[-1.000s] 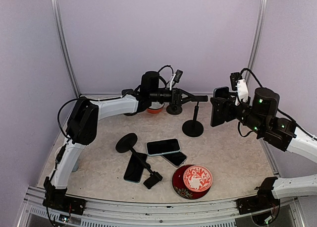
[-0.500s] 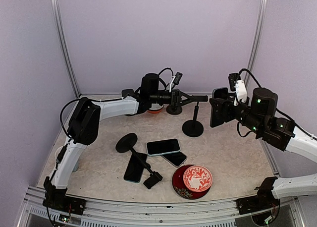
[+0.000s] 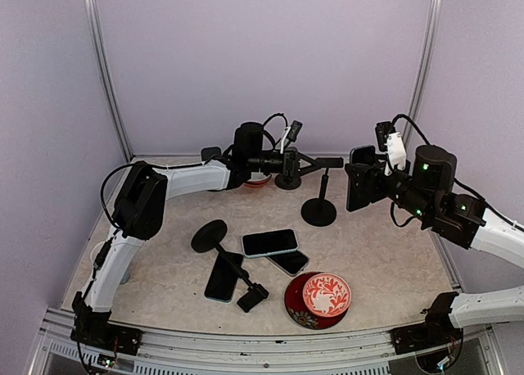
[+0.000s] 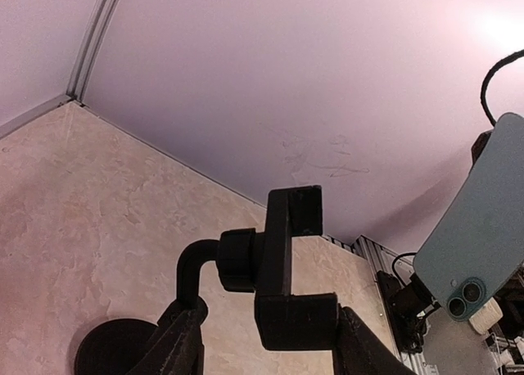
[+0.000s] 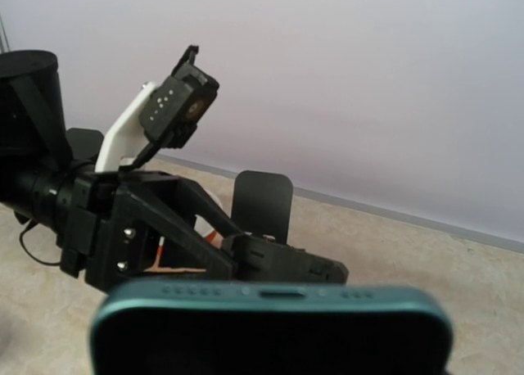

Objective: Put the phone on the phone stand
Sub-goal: Pick up the phone stand from the center of the board, then install the phone on the phone stand.

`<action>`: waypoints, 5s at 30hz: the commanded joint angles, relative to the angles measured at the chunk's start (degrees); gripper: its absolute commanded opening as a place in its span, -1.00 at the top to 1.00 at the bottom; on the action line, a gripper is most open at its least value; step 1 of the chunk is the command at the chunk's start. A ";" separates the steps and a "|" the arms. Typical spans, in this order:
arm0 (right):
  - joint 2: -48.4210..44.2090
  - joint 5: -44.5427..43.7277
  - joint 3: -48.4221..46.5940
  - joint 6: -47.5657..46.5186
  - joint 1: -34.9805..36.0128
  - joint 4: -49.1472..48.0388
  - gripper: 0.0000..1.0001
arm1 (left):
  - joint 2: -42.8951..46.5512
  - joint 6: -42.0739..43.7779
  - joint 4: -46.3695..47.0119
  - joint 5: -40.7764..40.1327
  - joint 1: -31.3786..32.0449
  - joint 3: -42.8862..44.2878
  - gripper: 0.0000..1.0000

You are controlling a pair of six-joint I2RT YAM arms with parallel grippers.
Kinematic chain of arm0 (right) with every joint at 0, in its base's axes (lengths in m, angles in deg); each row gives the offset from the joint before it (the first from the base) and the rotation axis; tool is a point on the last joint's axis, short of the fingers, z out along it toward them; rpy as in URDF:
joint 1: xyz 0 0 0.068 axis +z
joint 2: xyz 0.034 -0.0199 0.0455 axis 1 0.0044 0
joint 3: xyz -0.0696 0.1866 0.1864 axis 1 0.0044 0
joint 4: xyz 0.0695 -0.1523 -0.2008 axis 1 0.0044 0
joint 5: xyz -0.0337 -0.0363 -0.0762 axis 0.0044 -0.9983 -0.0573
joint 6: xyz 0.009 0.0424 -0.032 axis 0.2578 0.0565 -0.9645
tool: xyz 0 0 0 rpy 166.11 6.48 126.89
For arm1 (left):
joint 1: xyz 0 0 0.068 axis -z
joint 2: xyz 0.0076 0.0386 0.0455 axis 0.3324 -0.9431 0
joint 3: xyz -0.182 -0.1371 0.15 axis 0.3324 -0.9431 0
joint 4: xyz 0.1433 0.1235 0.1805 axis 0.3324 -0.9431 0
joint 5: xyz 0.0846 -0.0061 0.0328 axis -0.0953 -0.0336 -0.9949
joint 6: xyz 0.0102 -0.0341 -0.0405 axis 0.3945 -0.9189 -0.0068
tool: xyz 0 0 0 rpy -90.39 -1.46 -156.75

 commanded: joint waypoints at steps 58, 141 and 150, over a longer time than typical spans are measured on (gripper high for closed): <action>7.00 7.35 1.18 6.24 -0.40 -6.82 1.00 | 24.03 -2.16 12.43 1.15 8.62 -34.54 1.00; 15.05 -15.09 0.27 2.84 -2.46 2.72 1.00 | 36.27 -9.10 12.15 -2.36 5.72 -45.18 1.00; 14.65 -13.62 0.23 2.81 -2.96 2.22 1.00 | 37.70 -9.62 11.86 -2.80 5.23 -46.04 1.00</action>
